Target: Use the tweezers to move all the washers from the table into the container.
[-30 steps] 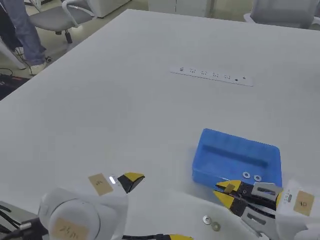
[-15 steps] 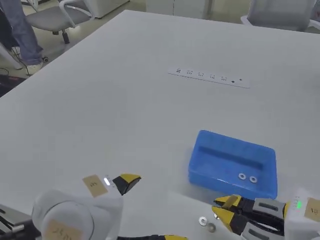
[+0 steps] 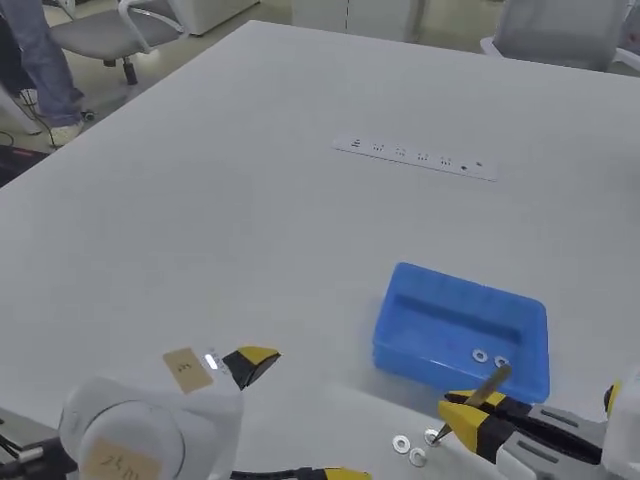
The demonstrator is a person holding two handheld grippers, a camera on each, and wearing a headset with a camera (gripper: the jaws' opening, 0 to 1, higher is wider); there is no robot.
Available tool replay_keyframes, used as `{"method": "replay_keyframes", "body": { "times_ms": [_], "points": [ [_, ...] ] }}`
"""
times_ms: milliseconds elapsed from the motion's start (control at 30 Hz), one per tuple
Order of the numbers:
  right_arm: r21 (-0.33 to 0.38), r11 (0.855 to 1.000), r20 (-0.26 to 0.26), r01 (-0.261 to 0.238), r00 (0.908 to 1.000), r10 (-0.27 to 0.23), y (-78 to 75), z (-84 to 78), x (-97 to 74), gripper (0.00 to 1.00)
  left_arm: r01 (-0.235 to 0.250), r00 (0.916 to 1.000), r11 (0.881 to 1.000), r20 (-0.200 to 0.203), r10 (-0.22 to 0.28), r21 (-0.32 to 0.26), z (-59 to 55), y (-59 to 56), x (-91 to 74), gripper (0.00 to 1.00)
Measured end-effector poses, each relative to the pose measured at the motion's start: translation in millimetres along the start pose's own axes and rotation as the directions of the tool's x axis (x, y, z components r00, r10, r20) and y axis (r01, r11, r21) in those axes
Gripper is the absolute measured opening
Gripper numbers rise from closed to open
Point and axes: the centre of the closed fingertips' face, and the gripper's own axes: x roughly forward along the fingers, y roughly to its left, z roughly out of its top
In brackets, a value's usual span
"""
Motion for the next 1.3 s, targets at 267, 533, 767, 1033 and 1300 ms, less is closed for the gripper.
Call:
{"method": "replay_keyframes", "body": {
  "times_ms": [267,533,767,1033,1300],
  "points": [
    [-0.014,1.0,0.006,-0.013,0.9999,0.013,1.2,1.1,2.2,0.04,-0.003,1.0,1.0,0.007,0.003,-0.004,1.5,0.2,-1.0,0.76],
    [-0.129,0.991,-0.036,-0.037,0.9988,0.032,8.6,-2.3,5.8,0.04,-0.005,1.0,1.0,0.006,0.005,-0.004,1.2,0.7,-0.8,0.76],
    [-0.324,0.944,-0.098,-0.071,0.9944,0.042,22.8,-8.3,7.5,0.04,-0.006,1.0,1.0,0.005,0.006,-0.003,1.3,0.5,-0.8,0.76],
    [-0.303,0.951,-0.083,-0.066,0.9956,0.042,18.4,-7.7,6.7,0.03,-0.008,0.9999,1.0,0.008,0.008,-0.002,1.9,0.7,-0.9,0.76],
    [-0.153,0.988,0.003,-0.035,0.9994,0.036,12.7,11.5,-1.2,0.03,-0.01,0.9998,1.0,0.015,0.01,-0.003,2.8,1.5,-0.9,0.76]
  ]
}}
